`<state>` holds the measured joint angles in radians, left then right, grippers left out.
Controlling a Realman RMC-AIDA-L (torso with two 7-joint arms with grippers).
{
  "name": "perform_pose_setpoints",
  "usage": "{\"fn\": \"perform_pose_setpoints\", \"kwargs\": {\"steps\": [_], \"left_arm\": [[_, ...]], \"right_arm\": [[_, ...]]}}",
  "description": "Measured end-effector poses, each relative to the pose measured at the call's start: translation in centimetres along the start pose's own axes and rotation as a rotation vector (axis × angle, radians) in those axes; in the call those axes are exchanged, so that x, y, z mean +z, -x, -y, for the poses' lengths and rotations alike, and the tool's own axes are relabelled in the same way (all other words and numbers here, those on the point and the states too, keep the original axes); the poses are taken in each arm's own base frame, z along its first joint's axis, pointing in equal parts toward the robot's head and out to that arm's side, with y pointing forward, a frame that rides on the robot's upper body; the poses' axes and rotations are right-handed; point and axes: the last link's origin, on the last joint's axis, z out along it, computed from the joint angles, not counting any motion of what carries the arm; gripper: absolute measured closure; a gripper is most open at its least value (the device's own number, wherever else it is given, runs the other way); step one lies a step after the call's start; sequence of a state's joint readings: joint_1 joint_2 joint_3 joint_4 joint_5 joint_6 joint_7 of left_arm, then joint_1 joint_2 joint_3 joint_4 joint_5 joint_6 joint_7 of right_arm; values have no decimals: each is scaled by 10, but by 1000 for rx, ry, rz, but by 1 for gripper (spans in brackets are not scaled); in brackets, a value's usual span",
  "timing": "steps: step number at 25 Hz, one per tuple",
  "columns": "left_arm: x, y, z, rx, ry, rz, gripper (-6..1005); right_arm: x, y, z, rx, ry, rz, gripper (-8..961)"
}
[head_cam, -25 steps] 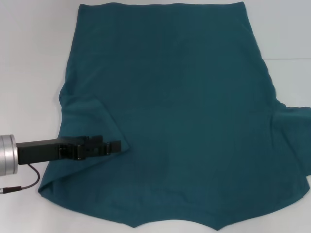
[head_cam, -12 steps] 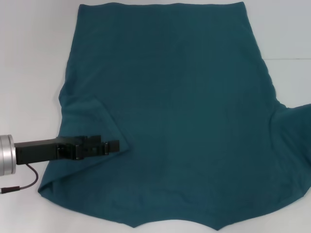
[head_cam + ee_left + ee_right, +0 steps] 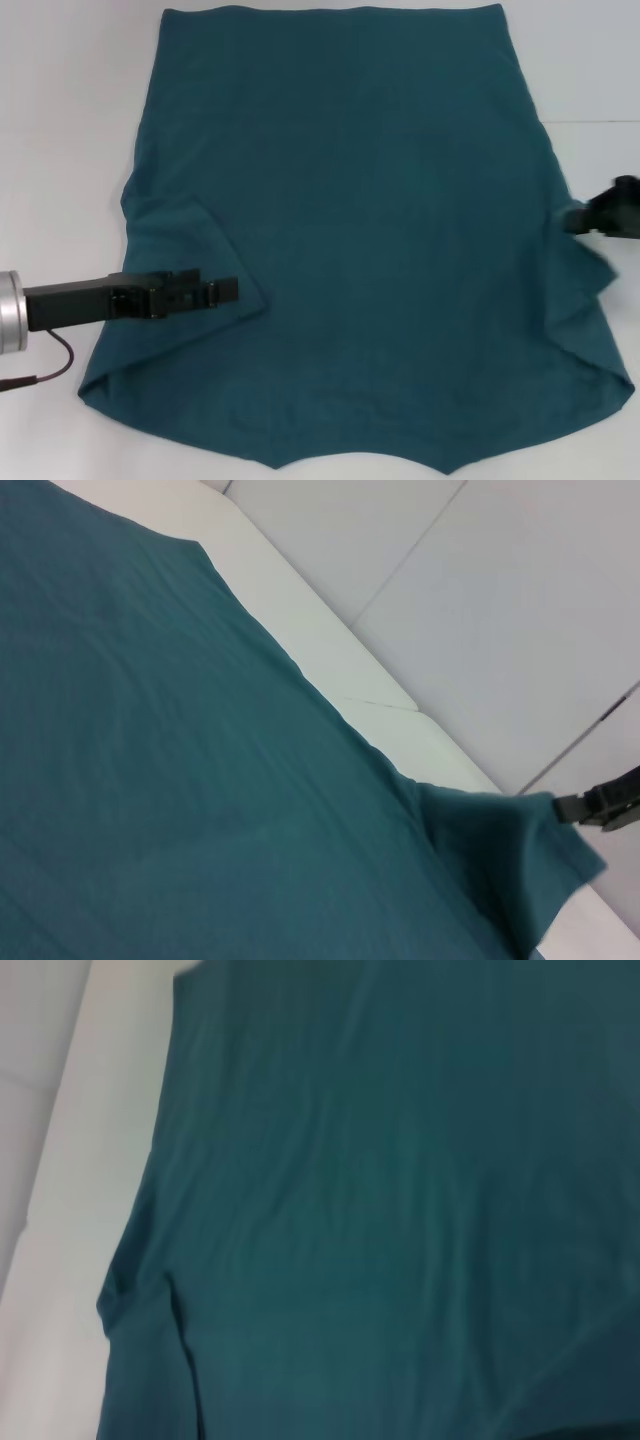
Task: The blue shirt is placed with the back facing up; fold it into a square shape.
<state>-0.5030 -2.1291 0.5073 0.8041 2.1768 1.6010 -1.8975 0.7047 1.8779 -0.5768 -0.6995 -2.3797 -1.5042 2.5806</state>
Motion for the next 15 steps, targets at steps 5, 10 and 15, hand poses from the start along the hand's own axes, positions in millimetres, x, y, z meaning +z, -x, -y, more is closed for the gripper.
{"fn": "perform_pose_setpoints", "kwargs": {"steps": [5, 10, 15], "left_arm": [[-1, -2, 2, -6, -9, -17, 52], [-2, -3, 2, -7, -12, -22, 51], [-4, -4, 3, -13, -17, -38, 52]], "right_arm": [[30, 0, -13, -43, -20, -57, 866], [44, 1, -22, -93, -33, -77, 858], [48, 1, -28, -178, -15, -72, 851]]}}
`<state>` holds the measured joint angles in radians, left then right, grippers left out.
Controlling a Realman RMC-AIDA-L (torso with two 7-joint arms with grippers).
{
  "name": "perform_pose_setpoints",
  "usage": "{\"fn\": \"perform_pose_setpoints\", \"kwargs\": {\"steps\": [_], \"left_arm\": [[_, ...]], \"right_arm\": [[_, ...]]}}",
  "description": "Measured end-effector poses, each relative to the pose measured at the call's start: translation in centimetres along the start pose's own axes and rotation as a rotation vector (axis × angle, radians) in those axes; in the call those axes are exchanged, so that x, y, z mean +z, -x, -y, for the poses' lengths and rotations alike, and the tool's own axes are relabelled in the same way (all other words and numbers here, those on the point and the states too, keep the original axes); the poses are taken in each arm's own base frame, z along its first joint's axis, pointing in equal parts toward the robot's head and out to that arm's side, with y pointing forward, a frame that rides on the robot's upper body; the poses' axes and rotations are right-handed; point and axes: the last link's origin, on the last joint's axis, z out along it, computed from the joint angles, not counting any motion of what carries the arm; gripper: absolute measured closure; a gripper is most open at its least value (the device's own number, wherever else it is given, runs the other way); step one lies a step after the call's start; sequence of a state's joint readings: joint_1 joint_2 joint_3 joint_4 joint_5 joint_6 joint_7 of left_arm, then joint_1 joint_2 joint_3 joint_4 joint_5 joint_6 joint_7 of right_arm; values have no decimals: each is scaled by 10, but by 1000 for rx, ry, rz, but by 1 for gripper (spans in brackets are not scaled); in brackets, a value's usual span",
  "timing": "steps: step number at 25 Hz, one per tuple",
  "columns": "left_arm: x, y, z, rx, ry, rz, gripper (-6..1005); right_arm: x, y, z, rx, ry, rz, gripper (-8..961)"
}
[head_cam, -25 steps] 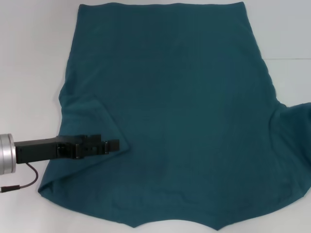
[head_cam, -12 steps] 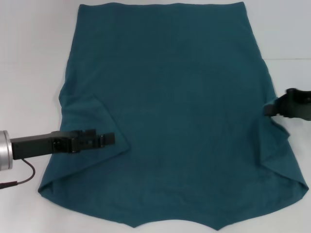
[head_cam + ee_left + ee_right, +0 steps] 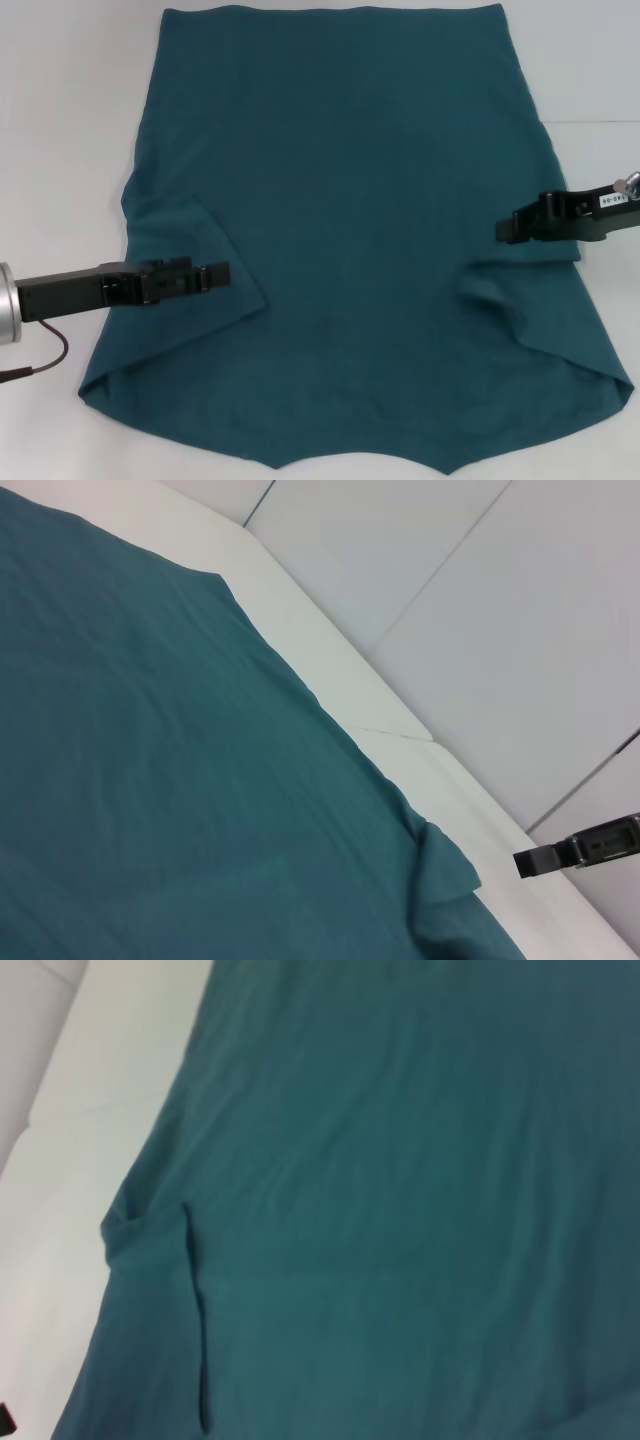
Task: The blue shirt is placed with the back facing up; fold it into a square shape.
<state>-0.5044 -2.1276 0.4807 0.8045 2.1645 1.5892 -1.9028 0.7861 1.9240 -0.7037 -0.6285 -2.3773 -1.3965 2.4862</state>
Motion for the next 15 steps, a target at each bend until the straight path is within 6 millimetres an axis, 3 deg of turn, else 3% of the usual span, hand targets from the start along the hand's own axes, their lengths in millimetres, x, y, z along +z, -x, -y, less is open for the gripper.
{"fn": "perform_pose_setpoints", "kwargs": {"steps": [5, 9, 13, 15], "left_arm": [[-2, 0, 1, -7, -4, -9, 54], [-7, -2, 3, -64, -13, -34, 57], [-21, -7, 8, -249, -32, -30, 59], [-35, -6, 9, -388, -33, -15, 60]], "right_arm": [[-1, 1, -1, 3, 21, 23, 799], [-21, -1, 6, 79, 105, 90, 704], [-51, -19, 22, 141, 164, 77, 609], [-57, -24, 26, 150, 169, 68, 466]]}}
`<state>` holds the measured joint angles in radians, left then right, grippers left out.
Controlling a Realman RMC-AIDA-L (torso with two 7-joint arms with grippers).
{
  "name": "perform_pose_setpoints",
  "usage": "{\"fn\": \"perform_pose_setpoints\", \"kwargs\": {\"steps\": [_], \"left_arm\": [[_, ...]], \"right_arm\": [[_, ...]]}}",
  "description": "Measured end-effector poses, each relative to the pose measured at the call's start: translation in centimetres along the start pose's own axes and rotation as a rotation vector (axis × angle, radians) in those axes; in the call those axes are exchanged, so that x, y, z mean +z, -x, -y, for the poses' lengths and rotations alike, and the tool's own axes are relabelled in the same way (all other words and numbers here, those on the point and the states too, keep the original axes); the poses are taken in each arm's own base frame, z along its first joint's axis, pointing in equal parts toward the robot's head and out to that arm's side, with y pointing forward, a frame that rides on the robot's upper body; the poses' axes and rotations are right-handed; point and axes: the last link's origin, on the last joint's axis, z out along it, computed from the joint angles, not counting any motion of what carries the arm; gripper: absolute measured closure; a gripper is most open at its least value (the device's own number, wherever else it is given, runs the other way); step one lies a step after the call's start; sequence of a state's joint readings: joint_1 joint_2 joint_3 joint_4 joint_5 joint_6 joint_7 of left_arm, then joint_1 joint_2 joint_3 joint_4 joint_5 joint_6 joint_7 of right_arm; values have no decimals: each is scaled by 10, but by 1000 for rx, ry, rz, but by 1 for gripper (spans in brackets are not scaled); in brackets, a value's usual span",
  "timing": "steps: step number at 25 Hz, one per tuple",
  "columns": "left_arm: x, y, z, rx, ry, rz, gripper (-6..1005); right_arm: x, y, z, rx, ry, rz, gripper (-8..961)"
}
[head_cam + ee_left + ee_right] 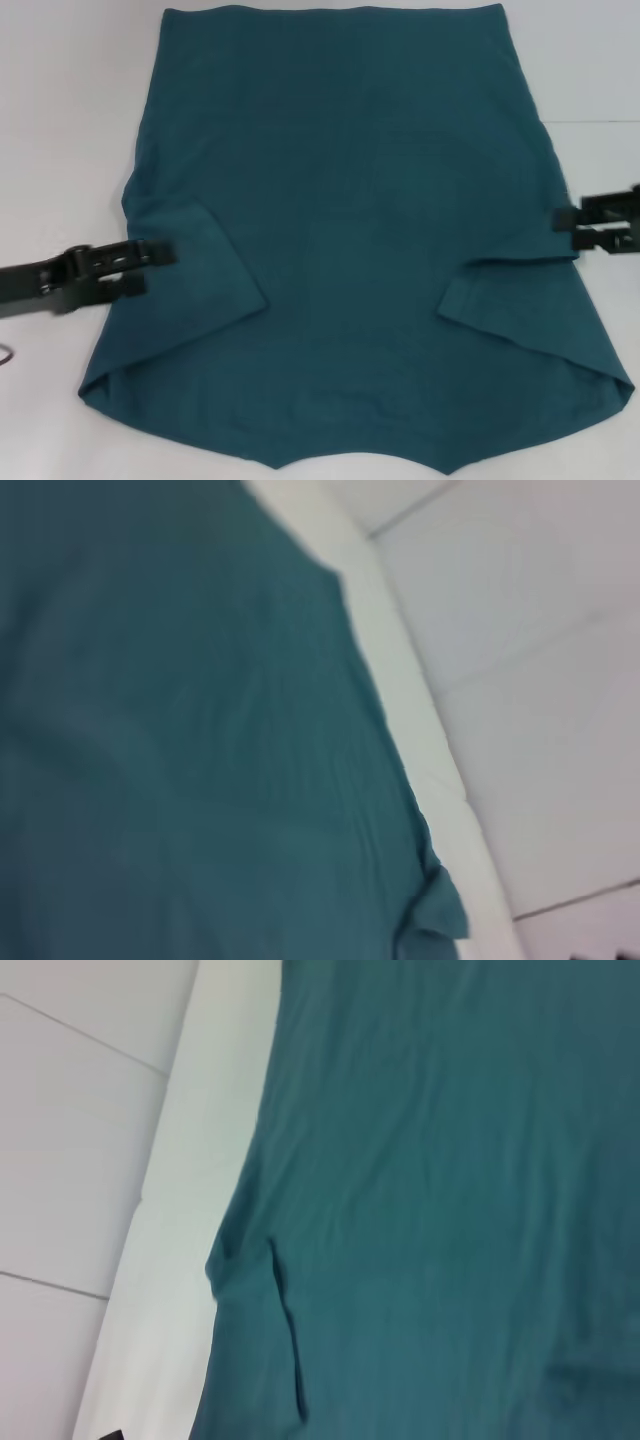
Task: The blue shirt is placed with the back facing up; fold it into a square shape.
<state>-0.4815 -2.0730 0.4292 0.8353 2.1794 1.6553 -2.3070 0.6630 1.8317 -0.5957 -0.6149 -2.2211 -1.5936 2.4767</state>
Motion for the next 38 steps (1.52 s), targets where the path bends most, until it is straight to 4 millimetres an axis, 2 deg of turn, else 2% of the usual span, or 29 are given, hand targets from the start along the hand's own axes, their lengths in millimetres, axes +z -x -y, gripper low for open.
{"fn": "perform_pose_setpoints", "kwargs": {"steps": [1, 8, 12, 29, 38], "left_arm": [[-7, 2, 1, -65, 1, 9, 61], [-48, 18, 14, -285, -69, -16, 64], [-56, 28, 25, -341, -129, -6, 67], [-52, 42, 50, -412, -250, -39, 69], [-49, 47, 54, -422, -260, -58, 73]], "right_arm": [[-5, -4, 3, 9, 4, -6, 394], [-16, -18, 16, 33, -4, -6, 347], [-12, -22, 15, 25, 2, -19, 347], [0, -32, 15, 28, 25, -39, 346], [0, -33, 15, 32, 28, -33, 347]]}}
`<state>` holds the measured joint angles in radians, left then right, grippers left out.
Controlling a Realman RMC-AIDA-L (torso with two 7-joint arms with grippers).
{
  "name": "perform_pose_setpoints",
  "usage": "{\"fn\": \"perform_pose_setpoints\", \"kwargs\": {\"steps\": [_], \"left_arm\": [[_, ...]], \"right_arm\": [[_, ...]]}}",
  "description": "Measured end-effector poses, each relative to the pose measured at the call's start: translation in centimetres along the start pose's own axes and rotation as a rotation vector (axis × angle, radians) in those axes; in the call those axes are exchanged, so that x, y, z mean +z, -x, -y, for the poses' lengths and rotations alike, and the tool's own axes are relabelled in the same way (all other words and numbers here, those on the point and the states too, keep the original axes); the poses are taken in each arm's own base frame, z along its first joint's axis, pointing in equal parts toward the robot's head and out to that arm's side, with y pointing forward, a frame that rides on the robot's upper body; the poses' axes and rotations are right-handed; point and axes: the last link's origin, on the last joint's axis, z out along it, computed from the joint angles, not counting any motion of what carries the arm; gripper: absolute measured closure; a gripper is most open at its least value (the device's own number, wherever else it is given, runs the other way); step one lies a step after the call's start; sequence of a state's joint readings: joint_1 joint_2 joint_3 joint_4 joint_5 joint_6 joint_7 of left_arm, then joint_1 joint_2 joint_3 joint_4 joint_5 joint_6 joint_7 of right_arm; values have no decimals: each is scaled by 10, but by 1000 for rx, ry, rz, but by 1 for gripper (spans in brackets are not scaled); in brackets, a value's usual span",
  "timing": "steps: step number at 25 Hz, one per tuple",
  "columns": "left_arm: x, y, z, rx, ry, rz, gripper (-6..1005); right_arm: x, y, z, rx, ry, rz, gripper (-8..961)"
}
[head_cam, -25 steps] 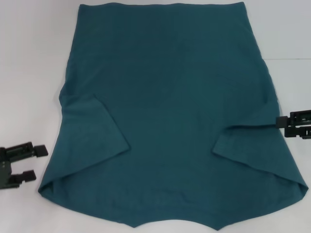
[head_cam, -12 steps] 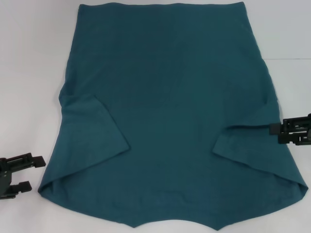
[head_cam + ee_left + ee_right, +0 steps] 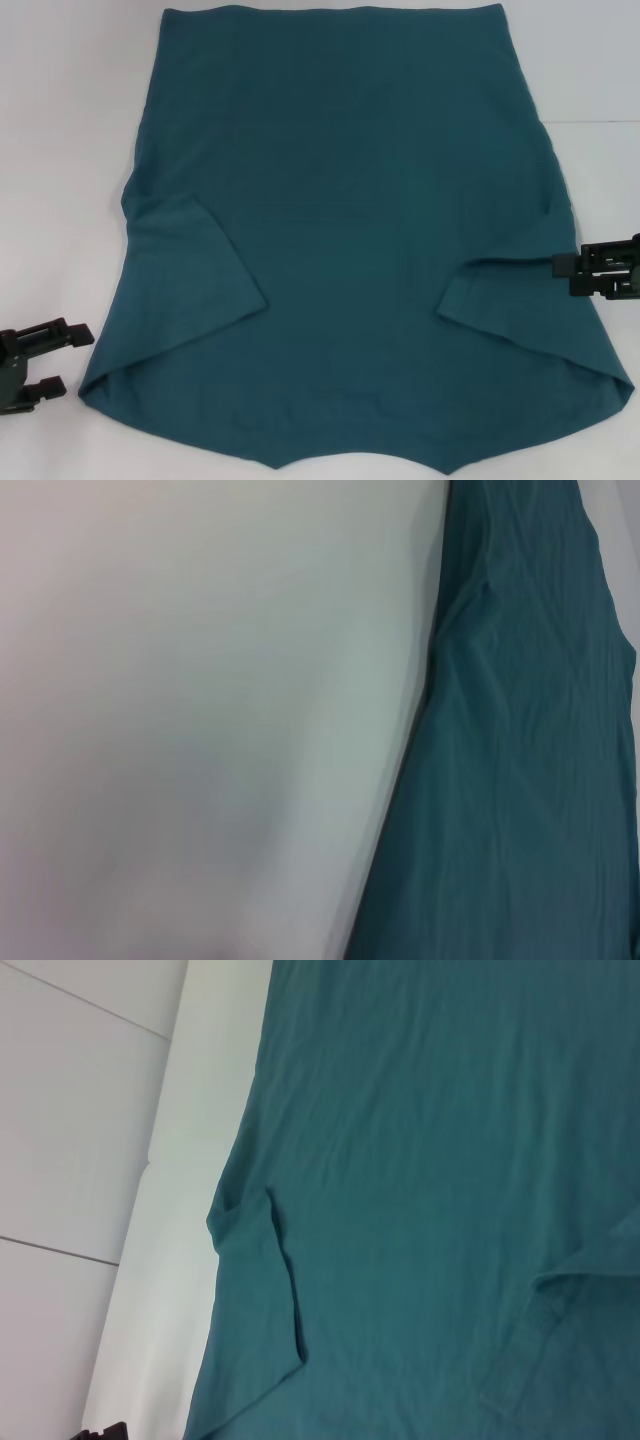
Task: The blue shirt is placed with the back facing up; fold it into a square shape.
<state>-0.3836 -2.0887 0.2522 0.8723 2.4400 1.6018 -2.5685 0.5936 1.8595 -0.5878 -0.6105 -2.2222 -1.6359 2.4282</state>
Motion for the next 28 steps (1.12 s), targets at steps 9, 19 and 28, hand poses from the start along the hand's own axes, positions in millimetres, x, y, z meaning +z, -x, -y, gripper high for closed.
{"fn": "perform_pose_setpoints", "kwargs": {"steps": [9, 19, 28], "left_arm": [[4, 1, 0, 0, -3, 2, 77], [8, 0, -1, 18, -19, 11, 82], [12, 3, -1, 20, -22, 27, 100]], "right_arm": [[-1, 0, 0, 2, 3, 6, 346], [-1, 1, 0, 1, 2, 7, 347], [-1, 1, 0, 1, 2, 7, 346]]}}
